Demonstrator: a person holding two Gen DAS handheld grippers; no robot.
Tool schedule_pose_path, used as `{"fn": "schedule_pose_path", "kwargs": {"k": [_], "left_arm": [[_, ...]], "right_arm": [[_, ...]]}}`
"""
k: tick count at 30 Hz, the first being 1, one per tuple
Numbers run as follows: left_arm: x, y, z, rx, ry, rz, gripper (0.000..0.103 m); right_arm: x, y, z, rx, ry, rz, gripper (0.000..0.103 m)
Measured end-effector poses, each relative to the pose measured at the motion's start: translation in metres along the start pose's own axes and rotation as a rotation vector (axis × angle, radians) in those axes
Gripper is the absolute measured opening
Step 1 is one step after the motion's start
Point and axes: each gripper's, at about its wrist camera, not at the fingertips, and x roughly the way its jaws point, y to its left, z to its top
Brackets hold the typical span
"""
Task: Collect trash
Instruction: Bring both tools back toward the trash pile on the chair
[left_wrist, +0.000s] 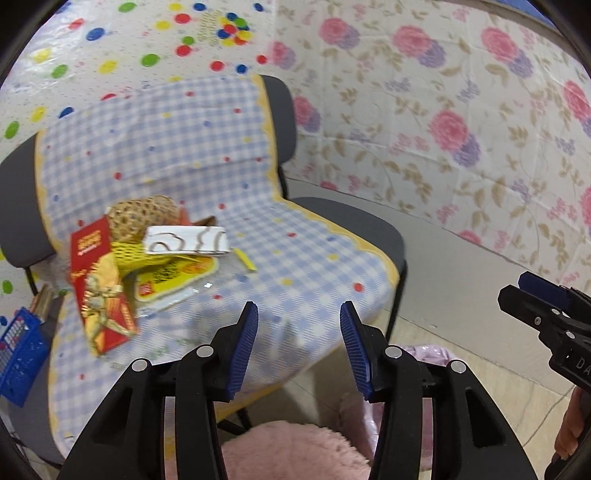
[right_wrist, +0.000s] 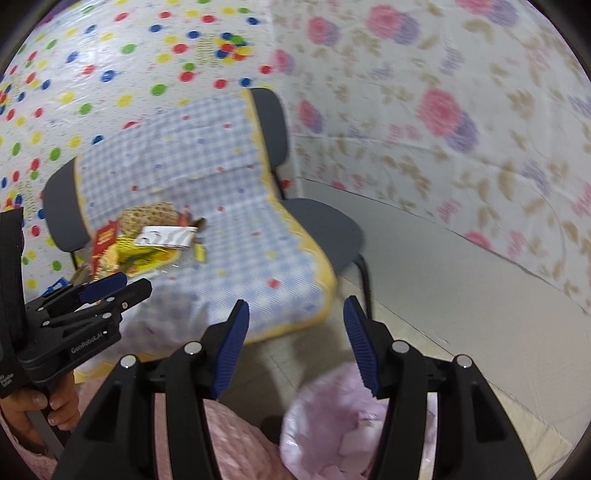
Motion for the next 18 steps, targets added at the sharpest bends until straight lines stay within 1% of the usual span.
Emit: {"fn": "schedule_pose_path", "kwargs": {"k": [5,13,16,18], "left_arm": [[-0.002,0.031,0.008,-0.036,-0.01,0.076,0.048],[0.0,0.078,0.017,-0.095,-0.007,0.156,0.048],[0.002,0.093,0.021,-0.116,-0.003,0.183,0.052],[0.003,0.103,0.024,-0.128,0.0,0.21,0.053]], "right_arm": [[0.013,0.031,0.017,-0.05,0.002,0.04,0.053],[0.036,0.069,0.04,-0.102,0.008,0.08,0.053],[0.044,0.081,0.047,-0.119,0.011,0.094,0.053],[0.05,0.09,0.053,-0.13,0.012,0.106,0.053]]}}
